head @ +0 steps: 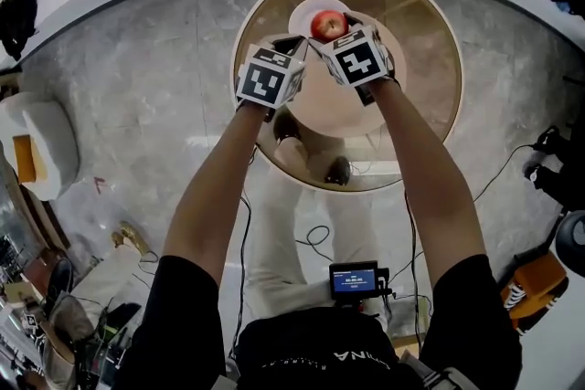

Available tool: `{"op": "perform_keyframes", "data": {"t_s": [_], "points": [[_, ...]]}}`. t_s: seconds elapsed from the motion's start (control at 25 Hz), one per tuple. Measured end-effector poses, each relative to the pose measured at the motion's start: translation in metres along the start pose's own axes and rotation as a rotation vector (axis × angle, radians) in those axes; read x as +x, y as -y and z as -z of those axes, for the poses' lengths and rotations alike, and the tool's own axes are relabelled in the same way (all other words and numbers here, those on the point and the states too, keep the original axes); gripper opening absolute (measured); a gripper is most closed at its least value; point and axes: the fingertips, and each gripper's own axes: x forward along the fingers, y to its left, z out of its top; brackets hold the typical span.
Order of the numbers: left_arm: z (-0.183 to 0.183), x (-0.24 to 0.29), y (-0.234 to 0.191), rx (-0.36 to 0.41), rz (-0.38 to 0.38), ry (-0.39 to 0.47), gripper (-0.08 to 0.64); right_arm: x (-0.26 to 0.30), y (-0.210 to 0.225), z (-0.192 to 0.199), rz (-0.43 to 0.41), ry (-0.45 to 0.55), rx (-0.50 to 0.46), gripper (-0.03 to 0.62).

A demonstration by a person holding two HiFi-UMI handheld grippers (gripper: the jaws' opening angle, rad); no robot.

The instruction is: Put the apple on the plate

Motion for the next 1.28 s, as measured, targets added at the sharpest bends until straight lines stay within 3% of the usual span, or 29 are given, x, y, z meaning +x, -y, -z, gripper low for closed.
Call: {"op": "perform_keyframes", "data": {"t_s": [0.32,0.64,0.8,0.96,1.04,1.08,1.16,1.28], "points": [[-0.002,-0.001,0.002,-0.004,0.026,-0.036,0.017,-0.003,-0.008,0.011,-0.038,-0.049,0.014,0.400],[-0.013,-0.035,0.023,0.014,0.001,-0.072,0.018,-0.057,-0.005,0.007,-0.022,-0.064,0.014,0.400],[-0.015,-0.092,0.059,-0.002,0.014,-0.103,0.018,-0.128,-0.027,0.001,-0.045,-0.069,0.114,0.399],[-0.051,-0.164,0.107,-0.008,0.030,-0.106,0.017,-0.228,-0.053,-0.026,-0.149,0.010,0.301,0.398],[-0.072,-0.207,0.142,-0.015,0.047,-0.096,0.017,-0.287,-0.071,-0.029,-0.170,0.024,0.329,0.385],[-0.082,-0.227,0.160,-0.007,0.054,-0.088,0.017,-0.317,-0.077,-0.029,-0.144,0.029,0.317,0.337],[-0.100,-0.265,0.193,0.012,0.076,-0.058,0.018,-0.373,-0.081,-0.035,-0.043,0.059,0.251,0.042],[-0.122,-0.305,0.230,0.021,0.119,0.031,0.018,-0.435,-0.086,-0.048,0.023,0.122,0.150,0.037]]}}
